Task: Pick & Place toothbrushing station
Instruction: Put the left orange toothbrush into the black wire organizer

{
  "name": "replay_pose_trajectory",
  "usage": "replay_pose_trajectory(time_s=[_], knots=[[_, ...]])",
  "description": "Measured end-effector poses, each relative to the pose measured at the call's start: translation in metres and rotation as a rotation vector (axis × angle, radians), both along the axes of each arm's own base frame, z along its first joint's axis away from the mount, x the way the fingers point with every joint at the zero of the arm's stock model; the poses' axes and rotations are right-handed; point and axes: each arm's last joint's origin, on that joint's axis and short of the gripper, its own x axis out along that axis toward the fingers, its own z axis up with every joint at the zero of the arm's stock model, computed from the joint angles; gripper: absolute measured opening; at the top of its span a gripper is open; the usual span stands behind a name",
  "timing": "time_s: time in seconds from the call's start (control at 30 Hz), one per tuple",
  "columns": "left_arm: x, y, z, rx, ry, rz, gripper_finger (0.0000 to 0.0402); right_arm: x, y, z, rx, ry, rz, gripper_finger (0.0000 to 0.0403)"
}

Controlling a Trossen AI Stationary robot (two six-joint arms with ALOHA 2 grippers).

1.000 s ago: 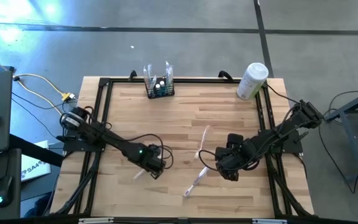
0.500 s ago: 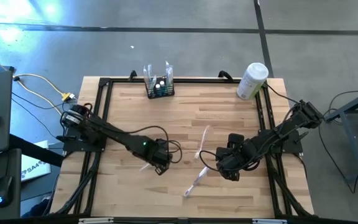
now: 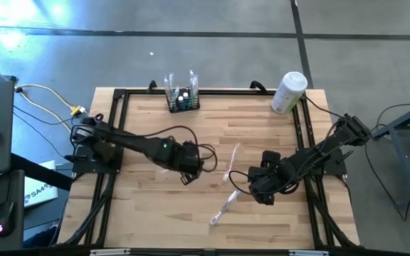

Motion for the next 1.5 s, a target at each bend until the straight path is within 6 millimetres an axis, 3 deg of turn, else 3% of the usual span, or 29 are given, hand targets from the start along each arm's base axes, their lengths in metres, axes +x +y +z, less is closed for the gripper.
replay_pose_trajectory(time_s=[0.23, 0.53, 0.7, 0.8, 1.0, 1.13, 1.5], knots=[[-0.020, 0.027, 0.033, 0.086, 0.009, 0.009, 0.0001, 0.000, 0.000, -0.003, -0.009, -0.002, -0.002, 0.0229], [-0.069, 0.062, 0.096, 0.156, -0.280, 0.066, 0.0000, -0.006, -0.016, -0.010, 0.029, -0.056, -0.061, 0.0229], [-0.086, 0.082, 0.122, 0.220, -0.444, -0.092, 0.0000, -0.012, -0.030, -0.011, 0.054, -0.097, -0.127, 0.0229], [-0.091, 0.098, 0.126, 0.246, -0.500, -0.143, 0.0000, -0.012, -0.040, -0.012, 0.061, -0.113, -0.169, 0.0229], [-0.106, 0.150, 0.108, 0.272, -0.493, -0.124, 0.0000, -0.012, -0.061, -0.009, 0.076, -0.163, -0.250, 0.0229], [-0.110, 0.178, 0.087, 0.221, -0.656, -0.215, 0.0000, -0.013, -0.071, -0.005, 0.085, -0.184, -0.304, 0.0229], [-0.136, 0.229, 0.035, 0.354, -0.845, -0.270, 0.0000, -0.016, -0.080, -0.003, 0.105, -0.184, -0.419, 0.0229]])
